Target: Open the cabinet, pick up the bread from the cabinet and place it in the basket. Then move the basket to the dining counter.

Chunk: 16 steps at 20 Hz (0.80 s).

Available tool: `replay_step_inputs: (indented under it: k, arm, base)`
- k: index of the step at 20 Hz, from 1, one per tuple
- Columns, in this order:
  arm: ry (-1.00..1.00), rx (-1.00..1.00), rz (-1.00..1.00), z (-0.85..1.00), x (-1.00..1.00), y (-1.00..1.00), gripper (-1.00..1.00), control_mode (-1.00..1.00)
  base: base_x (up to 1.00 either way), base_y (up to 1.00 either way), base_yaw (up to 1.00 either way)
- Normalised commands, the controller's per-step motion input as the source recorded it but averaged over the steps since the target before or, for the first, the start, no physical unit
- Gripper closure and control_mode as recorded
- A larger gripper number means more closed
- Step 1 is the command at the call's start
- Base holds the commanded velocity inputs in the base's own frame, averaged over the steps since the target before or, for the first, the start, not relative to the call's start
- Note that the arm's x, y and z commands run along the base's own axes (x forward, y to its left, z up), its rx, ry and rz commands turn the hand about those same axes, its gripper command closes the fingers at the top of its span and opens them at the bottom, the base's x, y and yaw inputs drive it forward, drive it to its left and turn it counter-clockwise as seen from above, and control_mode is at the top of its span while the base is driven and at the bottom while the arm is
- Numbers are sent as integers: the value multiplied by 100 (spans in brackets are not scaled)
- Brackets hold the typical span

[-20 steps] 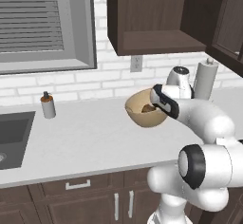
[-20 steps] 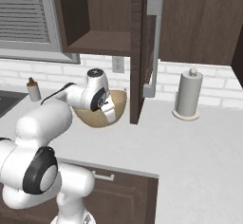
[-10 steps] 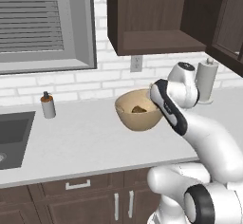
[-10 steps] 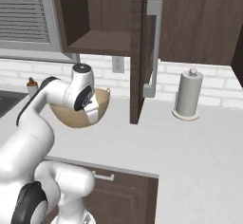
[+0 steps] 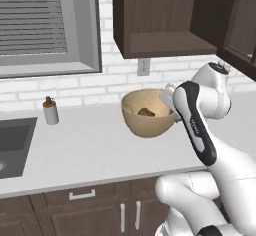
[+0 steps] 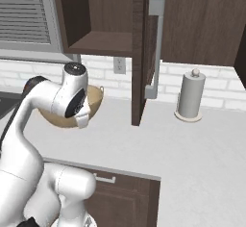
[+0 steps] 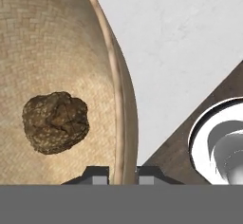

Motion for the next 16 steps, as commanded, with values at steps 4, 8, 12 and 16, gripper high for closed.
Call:
replay_step_inputs:
  k: [4, 8, 12, 16]
  arm:
    - [-34, 0, 0, 48, -76, -11, 100, -100]
    - [-24, 0, 0, 53, -72, -14, 100, -100]
    - [-14, 4, 0, 46, -72, -18, 100, -100]
    - [-6, 0, 0, 24, -80, -8, 100, -100]
  base:
    - [0, 0, 0]
    - [0, 0, 0]
    - [0, 0, 0]
    - [0, 0, 0]
